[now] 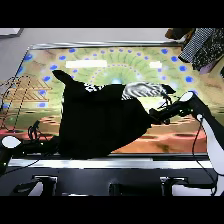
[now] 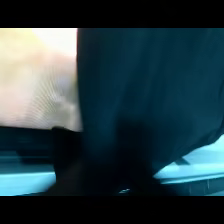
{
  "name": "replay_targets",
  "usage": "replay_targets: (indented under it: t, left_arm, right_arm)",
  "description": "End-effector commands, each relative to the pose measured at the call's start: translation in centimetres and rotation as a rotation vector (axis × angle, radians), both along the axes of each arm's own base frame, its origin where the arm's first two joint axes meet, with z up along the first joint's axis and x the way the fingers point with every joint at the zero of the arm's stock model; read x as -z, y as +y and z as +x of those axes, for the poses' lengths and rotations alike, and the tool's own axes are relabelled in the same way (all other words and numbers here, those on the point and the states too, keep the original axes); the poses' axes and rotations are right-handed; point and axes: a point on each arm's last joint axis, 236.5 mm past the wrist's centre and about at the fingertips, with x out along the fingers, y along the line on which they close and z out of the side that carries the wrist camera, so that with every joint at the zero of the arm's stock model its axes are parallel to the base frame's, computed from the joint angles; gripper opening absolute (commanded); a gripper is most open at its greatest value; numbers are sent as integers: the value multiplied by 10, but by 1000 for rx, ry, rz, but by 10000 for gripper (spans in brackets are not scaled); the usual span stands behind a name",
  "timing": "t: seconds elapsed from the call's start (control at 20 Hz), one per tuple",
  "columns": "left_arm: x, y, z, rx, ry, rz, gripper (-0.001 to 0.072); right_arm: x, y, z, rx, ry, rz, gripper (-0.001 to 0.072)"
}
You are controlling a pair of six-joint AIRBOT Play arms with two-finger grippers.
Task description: Fold the clothes and pants, and hang the long-sleeved shirts on hangers.
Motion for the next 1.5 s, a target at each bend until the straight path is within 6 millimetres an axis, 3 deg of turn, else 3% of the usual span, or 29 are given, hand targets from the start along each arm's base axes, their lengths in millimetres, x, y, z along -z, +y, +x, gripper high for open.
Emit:
replay_targets:
  t: [0.0,0.05,0.15,0.25,0.35,0.45,0.55,0.65,0.7,0.8,0.95,1.1,1.15,1.25,1.35,1.45]
  left_arm:
    - [-15,-11,13,14,-65,-30,24]
    - [-32,-7,30,8,-127,-16,24]
    - [-88,7,80,0,-323,49,22]
    - [-168,17,125,-6,-527,95,22]
    - [-261,22,152,-7,-742,130,23]
    - [-362,27,157,-34,-988,182,23]
    - [-446,33,142,-62,-1199,246,23]
    - [-516,35,112,-81,-1373,314,24]
    - [-540,34,96,-86,-1438,332,24]
    - [-573,34,62,-136,-1514,328,24]
    - [-591,49,21,-272,-1535,338,24]
    - [-599,68,-7,-395,-1543,368,24]
    - [-597,69,-8,-408,-1533,351,24]
    - [-577,65,10,-386,-1441,313,24]
    - [-532,56,47,-318,-1274,274,24]
    - [-480,46,98,-230,-1117,224,24]
  right_arm:
    - [-47,24,13,65,-88,115,23]
    - [-78,36,28,98,-184,194,23]
    - [-146,41,68,179,-404,260,23]
    - [-237,33,102,219,-674,264,23]
    - [-345,23,113,242,-961,256,23]
    - [-459,8,96,291,-1252,231,23]
    - [-550,-8,51,328,-1508,157,23]
    - [-612,-24,-7,371,-1696,59,23]
    - [-633,-31,-38,393,-1765,12,23]
    - [-656,-42,-97,437,-1857,-59,23]
    - [-671,-57,-170,510,-1931,-142,24]
    - [-675,-77,-209,626,-1949,-187,24]
    - [-674,-81,-210,665,-1929,-162,24]
    - [-662,-83,-192,708,-1829,-94,24]
    - [-627,-85,-141,740,-1618,-59,24]
    - [-571,-88,-73,746,-1360,-78,24]
